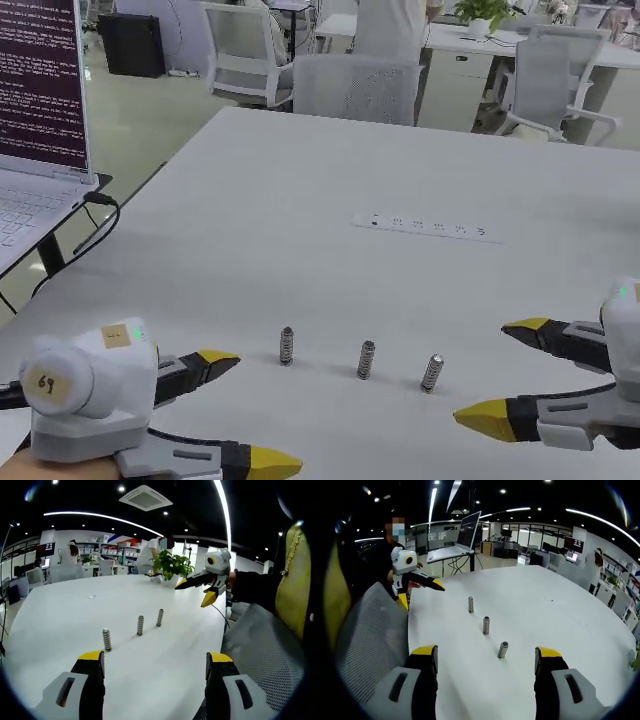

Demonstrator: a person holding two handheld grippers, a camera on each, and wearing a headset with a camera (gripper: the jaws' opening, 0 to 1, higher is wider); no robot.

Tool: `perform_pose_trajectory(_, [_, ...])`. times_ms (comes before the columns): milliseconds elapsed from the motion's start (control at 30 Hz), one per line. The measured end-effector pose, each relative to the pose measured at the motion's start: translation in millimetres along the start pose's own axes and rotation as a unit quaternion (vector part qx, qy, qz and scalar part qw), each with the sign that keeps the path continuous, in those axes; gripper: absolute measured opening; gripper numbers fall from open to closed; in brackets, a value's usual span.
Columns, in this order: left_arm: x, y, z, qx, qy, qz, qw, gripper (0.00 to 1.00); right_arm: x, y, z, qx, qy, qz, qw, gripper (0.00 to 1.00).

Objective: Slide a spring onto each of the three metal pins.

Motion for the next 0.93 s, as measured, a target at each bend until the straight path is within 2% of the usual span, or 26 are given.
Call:
perform_pose_trajectory(200, [-4.4, 6.0, -1.2, 0.01, 0.004, -0.009, 0.9999, 0.8, -12.3, 7.9, 5.3, 0.004, -0.01, 0.006, 0.9999, 0.79])
perform_pose_trajectory(500, [-5.1, 12.5, 0.3, 0.015, 0.011, -0.017, 0.9997, 0.81, -21.5, 14.3, 15.7, 0.014, -0.023, 0.017, 0.9995, 0.81])
perform_pose_trajectory(700, [-4.7, 14.5, 0.8, 0.016, 0.014, -0.02, 0.9996, 0.81, -24.8, 14.5, 20.3, 0.019, -0.026, 0.02, 0.9993, 0.83])
perform_pose_trajectory(933, [-3.4, 13.0, 3.3, 0.011, 0.016, -0.018, 0.9997, 0.81, -21.3, 13.9, 25.3, 0.022, -0.025, 0.027, 0.9991, 0.84])
Point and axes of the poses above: the centre of the closed fingertips' face, and the gripper's own axes: y roughly backward along the fingers, x roughly to its right, z roughly out of its underside, the point moved 7 cm from there along y, roughly backward along the fingers, and after that the axes turned 11 degrees about y, right-handed, at the moved point
